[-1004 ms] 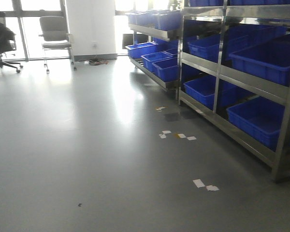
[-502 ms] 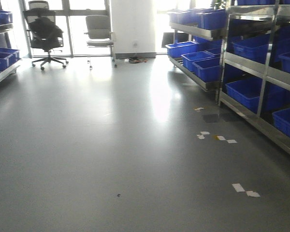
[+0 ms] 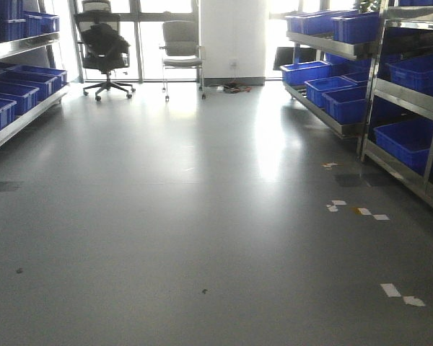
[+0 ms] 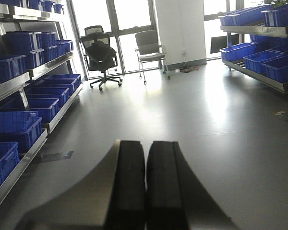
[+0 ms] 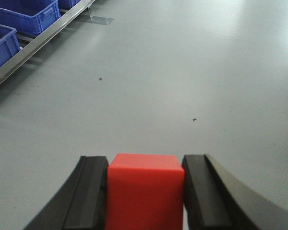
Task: Pick red cube and place on left shelf
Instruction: 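Drive across the floor toward the rack of blue bins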
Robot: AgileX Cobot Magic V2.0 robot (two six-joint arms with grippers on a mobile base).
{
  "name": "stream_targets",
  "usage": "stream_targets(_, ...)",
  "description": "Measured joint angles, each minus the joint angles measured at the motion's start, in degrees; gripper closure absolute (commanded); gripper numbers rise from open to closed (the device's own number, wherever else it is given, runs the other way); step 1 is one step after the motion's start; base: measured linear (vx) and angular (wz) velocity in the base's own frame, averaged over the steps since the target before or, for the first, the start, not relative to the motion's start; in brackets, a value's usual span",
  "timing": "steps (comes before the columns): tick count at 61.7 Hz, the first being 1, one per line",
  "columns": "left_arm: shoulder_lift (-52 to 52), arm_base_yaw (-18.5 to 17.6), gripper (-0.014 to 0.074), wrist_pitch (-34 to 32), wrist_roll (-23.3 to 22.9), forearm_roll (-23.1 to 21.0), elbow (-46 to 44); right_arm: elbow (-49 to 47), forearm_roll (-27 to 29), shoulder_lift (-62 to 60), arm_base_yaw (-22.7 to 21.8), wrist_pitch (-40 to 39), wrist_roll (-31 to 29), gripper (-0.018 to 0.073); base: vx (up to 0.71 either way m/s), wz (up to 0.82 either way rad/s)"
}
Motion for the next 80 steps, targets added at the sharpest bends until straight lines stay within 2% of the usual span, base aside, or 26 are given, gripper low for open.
stream_targets(39,0.00,0.00,0.0491,0.00,0.00,0.00,0.00,0.00,0.00,0.00,0.00,0.00,0.00,0.0501,0.20,0.10)
stream_targets(80,0.00,0.00,0.0491,0.00,0.00,0.00,0.00,0.00,0.00,0.00,0.00,-0.04,0.00,0.0501,0.41,0.08)
